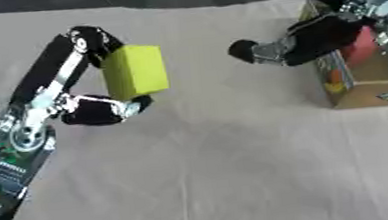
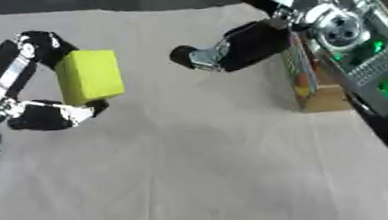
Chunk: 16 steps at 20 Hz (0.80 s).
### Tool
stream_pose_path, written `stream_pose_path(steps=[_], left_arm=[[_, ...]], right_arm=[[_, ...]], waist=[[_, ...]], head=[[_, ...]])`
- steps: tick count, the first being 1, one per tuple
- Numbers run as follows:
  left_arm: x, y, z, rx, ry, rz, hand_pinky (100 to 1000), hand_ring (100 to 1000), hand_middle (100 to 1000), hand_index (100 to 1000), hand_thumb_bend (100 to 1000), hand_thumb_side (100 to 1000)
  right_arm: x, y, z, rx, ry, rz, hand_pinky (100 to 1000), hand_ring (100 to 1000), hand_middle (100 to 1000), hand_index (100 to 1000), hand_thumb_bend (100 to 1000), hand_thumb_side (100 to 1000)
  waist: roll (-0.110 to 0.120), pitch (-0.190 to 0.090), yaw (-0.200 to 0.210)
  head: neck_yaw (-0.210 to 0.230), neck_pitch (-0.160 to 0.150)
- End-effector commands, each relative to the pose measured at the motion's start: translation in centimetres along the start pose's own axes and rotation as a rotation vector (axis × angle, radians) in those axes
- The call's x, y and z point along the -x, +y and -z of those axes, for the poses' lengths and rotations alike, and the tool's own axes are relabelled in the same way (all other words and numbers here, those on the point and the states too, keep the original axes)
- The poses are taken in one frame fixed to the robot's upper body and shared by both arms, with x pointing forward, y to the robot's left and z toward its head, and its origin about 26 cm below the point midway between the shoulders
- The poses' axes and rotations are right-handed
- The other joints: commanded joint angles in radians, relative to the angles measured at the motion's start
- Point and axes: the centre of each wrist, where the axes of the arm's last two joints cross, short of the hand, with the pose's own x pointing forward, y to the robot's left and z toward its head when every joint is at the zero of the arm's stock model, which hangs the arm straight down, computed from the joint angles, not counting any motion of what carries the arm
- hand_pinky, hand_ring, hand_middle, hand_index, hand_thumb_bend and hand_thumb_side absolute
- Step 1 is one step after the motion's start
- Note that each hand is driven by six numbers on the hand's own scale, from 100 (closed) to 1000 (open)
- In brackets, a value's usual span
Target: Pick up the objects with one hand, pass them to the other hand, and then place them into the box on the other side of the table.
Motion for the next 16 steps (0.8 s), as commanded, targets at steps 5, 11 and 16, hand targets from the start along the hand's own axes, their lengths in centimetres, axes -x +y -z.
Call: stream_pose_path(steps=[5, 11, 16], left_arm=[[-0.3, 0.1, 0.4, -0.077, -0.054, 0.027, 596, 568, 501, 494, 100, 100], [-1.3, 0.4, 0.6, -0.098, -0.115, 0.062, 584, 549, 486, 489, 100, 100], [-1.7, 0.5, 0.6, -0.066, -0.176, 0.040, 580, 548, 485, 491, 100, 100]], right_arm=[[-2.1, 0.2, 1.1, -0.008, -0.033, -0.049, 909, 906, 799, 879, 447, 391], [-3.1, 0.7, 1.8, -0.024, -0.049, -0.076, 909, 904, 798, 876, 434, 400], [-3.9, 0.9, 2.3, -0.074, -0.078, -0.123, 910, 903, 804, 874, 425, 403]], waist=[[-0.002, -0.029, -0.003], [-0.002, -0.029, 0.002], [-0.003, -0.029, 0.002]], head=[[-0.003, 0.001], [-0.009, 0.007], [-0.014, 0.007]])
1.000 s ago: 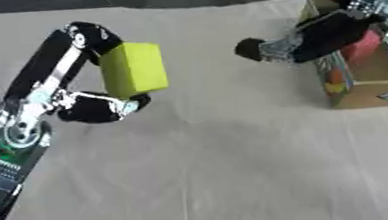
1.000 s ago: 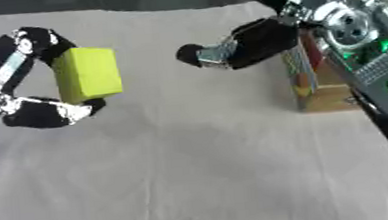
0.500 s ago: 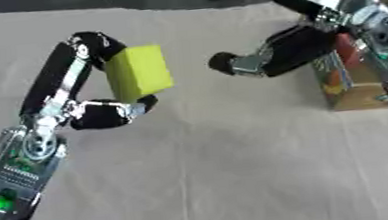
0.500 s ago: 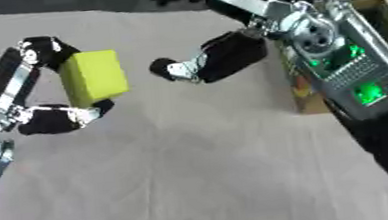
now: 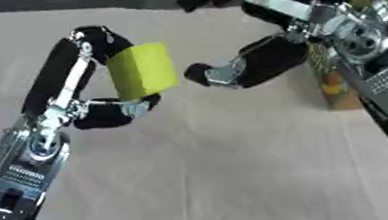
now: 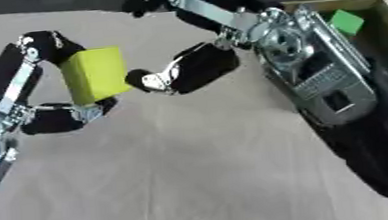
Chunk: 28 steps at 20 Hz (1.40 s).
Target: Pick up the objects with one hand, pass them to the other hand, and then place them into the box on the other side of the table.
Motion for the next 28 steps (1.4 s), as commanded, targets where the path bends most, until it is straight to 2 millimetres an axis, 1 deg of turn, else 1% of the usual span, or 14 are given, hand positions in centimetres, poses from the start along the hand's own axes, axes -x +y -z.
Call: stream_pose_path(steps=[1, 6, 8, 11, 15, 19, 22, 28], left_arm=[[-0.7, 1.0, 0.4, -0.006, -0.069, -0.010, 580, 547, 485, 491, 100, 100], [-0.7, 1.1, 0.4, 0.022, -0.099, -0.054, 571, 538, 477, 482, 100, 100], [-0.6, 1.0, 0.4, 0.030, -0.091, -0.080, 548, 522, 464, 467, 100, 100], [-0.5, 0.9, 0.5, 0.038, -0.074, -0.135, 531, 511, 454, 458, 100, 100], [-0.4, 0.9, 0.6, 0.034, -0.056, -0.206, 525, 506, 450, 454, 100, 100], [-0.8, 1.1, 0.7, 0.019, -0.059, -0.250, 515, 501, 446, 454, 100, 111], [-1.2, 1.1, 0.8, 0.008, -0.069, -0.260, 513, 501, 445, 456, 100, 109], [-1.7, 1.1, 0.7, -0.015, -0.095, -0.234, 512, 500, 443, 459, 100, 100]], right_arm=[[-1.0, -0.8, 0.0, -0.009, -0.031, -0.059, 910, 903, 805, 874, 428, 395], [-1.4, -0.9, 0.3, -0.049, -0.051, -0.111, 910, 905, 811, 872, 460, 353], [-1.6, -1.0, 0.4, -0.061, -0.063, -0.124, 910, 903, 811, 870, 468, 319], [-1.9, -1.2, 0.6, -0.085, -0.083, -0.145, 909, 901, 810, 867, 474, 296], [-2.1, -1.4, 0.7, -0.111, -0.091, -0.176, 905, 896, 808, 863, 468, 320], [-2.2, -1.4, 0.9, -0.105, -0.069, -0.203, 898, 887, 801, 854, 450, 348], [-2.3, -1.2, 1.1, -0.094, -0.040, -0.211, 893, 882, 797, 850, 433, 367], [-2.2, -1.0, 1.4, -0.031, 0.016, -0.204, 894, 884, 798, 854, 430, 352]], waist=[[0.002, -0.026, 0.001], [0.000, -0.026, 0.001], [0.000, -0.026, 0.000], [0.000, -0.025, 0.001], [-0.001, -0.024, 0.001], [-0.001, -0.023, 0.002], [0.000, -0.022, 0.002], [0.002, -0.018, 0.002]], head=[[-0.006, 0.000], [-0.006, -0.001], [-0.005, -0.002], [-0.003, -0.005], [-0.005, -0.010], [-0.008, -0.012], [-0.011, -0.011], [-0.019, -0.009]])
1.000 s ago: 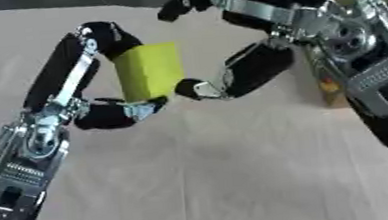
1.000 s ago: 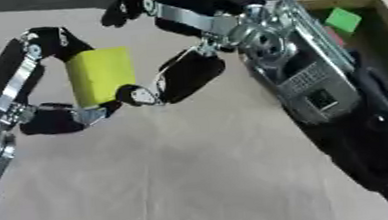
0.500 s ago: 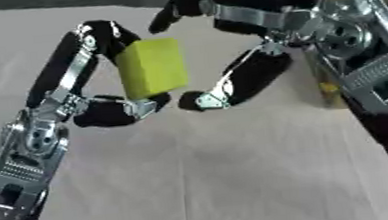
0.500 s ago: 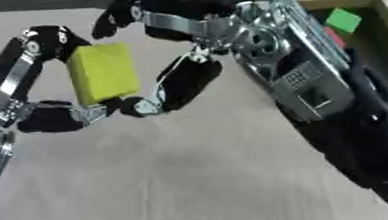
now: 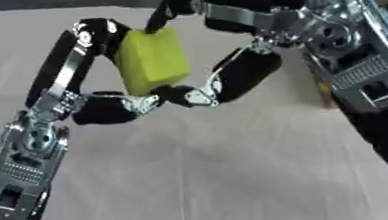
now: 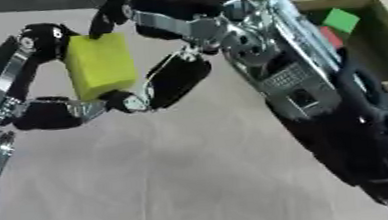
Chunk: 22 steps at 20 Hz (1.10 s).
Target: Pick up the objects with one hand, pass them to the other hand, and then place them into the box on the other side of the table.
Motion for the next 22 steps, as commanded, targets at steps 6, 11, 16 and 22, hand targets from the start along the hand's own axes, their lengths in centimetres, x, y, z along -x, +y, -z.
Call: stream_pose_path(steps=[6, 11, 16, 22], left_arm=[[-1.11, 0.54, 0.11, -0.046, -0.046, 0.030, 511, 498, 440, 458, 100, 100], [-1.16, 0.55, 0.13, -0.047, -0.051, 0.032, 510, 498, 439, 458, 100, 100], [-1.23, 0.57, 0.17, -0.051, -0.065, 0.034, 506, 497, 438, 458, 100, 100], [-1.17, 0.54, 0.28, -0.043, -0.095, 0.022, 504, 497, 438, 461, 100, 100]], right_arm=[[-0.08, -0.37, 0.11, 0.064, 0.039, -0.001, 895, 889, 802, 866, 443, 350], [-0.03, -0.28, 0.23, 0.059, 0.036, -0.003, 895, 889, 801, 866, 451, 346], [0.08, -0.12, 0.48, 0.040, 0.027, -0.008, 895, 888, 800, 864, 453, 339], [0.27, 0.08, 0.72, 0.025, 0.026, -0.002, 894, 886, 796, 861, 443, 336]], waist=[[0.006, -0.015, 0.004], [0.006, -0.014, 0.004], [0.006, -0.014, 0.003], [0.004, -0.016, 0.003]], head=[[-0.012, -0.010], [-0.013, -0.012], [-0.013, -0.010], [-0.013, -0.007]])
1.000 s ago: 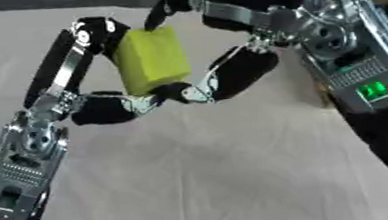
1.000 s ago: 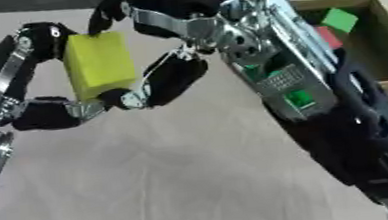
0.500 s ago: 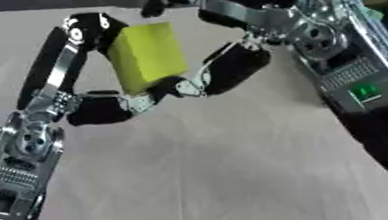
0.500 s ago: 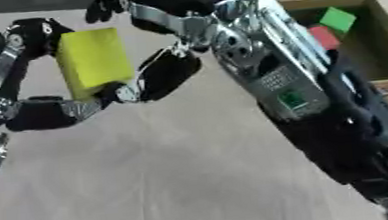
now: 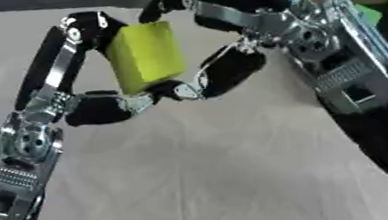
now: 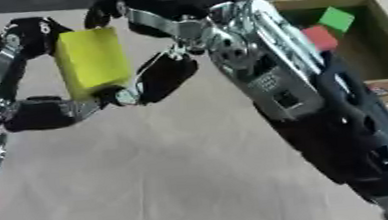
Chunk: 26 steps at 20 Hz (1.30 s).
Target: Pick up the objects with one hand, pass them to the other hand, and then place them into the box on the other side of the table.
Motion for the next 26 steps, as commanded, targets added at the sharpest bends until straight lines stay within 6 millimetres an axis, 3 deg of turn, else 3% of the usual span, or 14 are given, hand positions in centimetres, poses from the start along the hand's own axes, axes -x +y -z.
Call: stream_pose_path(steps=[1, 11, 15, 16, 23, 25, 26], left_arm=[[-0.66, 0.42, 0.37, -0.011, -0.047, 0.000, 503, 496, 438, 461, 100, 100], [-0.40, 0.09, 0.41, 0.022, -0.073, -0.029, 501, 497, 438, 471, 100, 114], [-0.35, 0.05, 0.45, 0.035, -0.086, -0.035, 502, 498, 439, 475, 100, 116], [-0.33, 0.05, 0.46, 0.038, -0.087, -0.034, 505, 499, 441, 480, 100, 111], [-0.23, 0.09, 0.45, 0.047, -0.080, -0.013, 515, 508, 451, 503, 100, 100], [-0.17, 0.08, 0.44, 0.047, -0.076, -0.007, 524, 516, 463, 529, 100, 100], [-0.13, 0.05, 0.42, 0.050, -0.073, -0.005, 541, 538, 499, 590, 100, 100]], right_arm=[[-0.10, -0.49, 0.11, 0.010, -0.005, -0.013, 894, 886, 796, 862, 439, 338], [0.03, -0.06, 0.44, 0.012, 0.005, 0.021, 889, 868, 767, 837, 362, 305], [-0.01, 0.00, 0.49, 0.021, 0.002, 0.036, 889, 837, 708, 793, 327, 249], [-0.02, 0.01, 0.49, 0.022, 0.000, 0.039, 888, 811, 655, 760, 305, 217], [0.03, 0.09, 0.49, 0.023, -0.007, 0.066, 882, 767, 549, 676, 227, 165], [0.10, 0.11, 0.49, 0.023, -0.006, 0.070, 880, 759, 530, 660, 222, 155], [0.13, 0.12, 0.48, 0.026, -0.005, 0.074, 878, 752, 516, 647, 215, 152]], waist=[[0.002, -0.017, -0.002], [0.000, -0.015, -0.001], [0.000, -0.014, -0.001], [0.000, -0.014, 0.000], [0.001, -0.016, 0.002], [0.002, -0.016, 0.002], [0.002, -0.016, 0.002]], head=[[-0.001, -0.006], [-0.001, 0.002], [-0.002, 0.002], [-0.003, 0.002], [-0.005, -0.001], [-0.006, -0.002], [-0.007, -0.003]])
